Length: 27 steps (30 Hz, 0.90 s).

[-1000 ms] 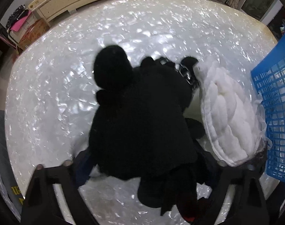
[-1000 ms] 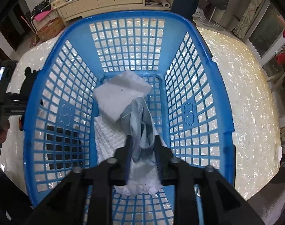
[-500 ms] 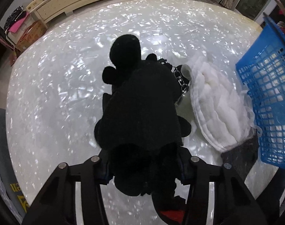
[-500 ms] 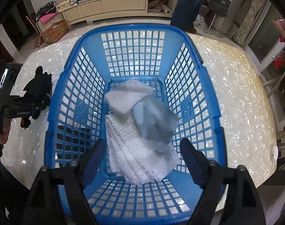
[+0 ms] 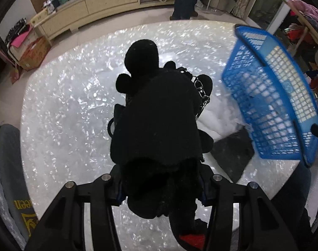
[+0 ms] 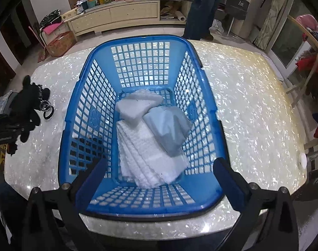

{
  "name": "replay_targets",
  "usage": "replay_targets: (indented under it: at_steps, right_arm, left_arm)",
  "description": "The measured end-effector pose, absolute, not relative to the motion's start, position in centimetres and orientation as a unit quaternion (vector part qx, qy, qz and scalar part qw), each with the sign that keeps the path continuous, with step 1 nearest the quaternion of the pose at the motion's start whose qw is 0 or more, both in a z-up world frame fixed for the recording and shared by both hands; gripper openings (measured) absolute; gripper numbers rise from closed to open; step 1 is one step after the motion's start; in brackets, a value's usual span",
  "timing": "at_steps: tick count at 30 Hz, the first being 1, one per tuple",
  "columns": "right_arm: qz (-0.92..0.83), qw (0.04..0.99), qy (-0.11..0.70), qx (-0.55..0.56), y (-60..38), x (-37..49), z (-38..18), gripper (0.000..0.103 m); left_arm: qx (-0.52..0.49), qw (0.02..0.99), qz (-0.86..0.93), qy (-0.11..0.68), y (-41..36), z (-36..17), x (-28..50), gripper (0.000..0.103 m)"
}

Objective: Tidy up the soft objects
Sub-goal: 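Carry the black plush toy with the left gripper and drop it into the basket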

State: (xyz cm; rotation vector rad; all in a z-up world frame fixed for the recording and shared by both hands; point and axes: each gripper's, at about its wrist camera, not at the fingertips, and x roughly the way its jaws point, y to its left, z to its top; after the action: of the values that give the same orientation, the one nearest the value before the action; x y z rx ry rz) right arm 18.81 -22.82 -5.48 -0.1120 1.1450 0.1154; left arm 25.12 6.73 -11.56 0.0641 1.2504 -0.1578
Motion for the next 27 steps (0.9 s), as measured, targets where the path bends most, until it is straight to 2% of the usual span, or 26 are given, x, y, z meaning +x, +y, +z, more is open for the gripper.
replay_targets:
  at_steps: [10,27]
  right_arm:
    - [0.064,0.844,0.531,-0.035,-24.4,17.1,-5.0,0.103]
    - [0.058,0.842,0.535,-0.024,-27.9,16.7,-5.4,0.103]
  left_arm:
    - [0.055,0.823,-0.099,0.556,2.5,-6.6,22.3,0.048]
    - [0.090,0.819,-0.167,0.541,-7.6,-4.1,21.6,0.048]
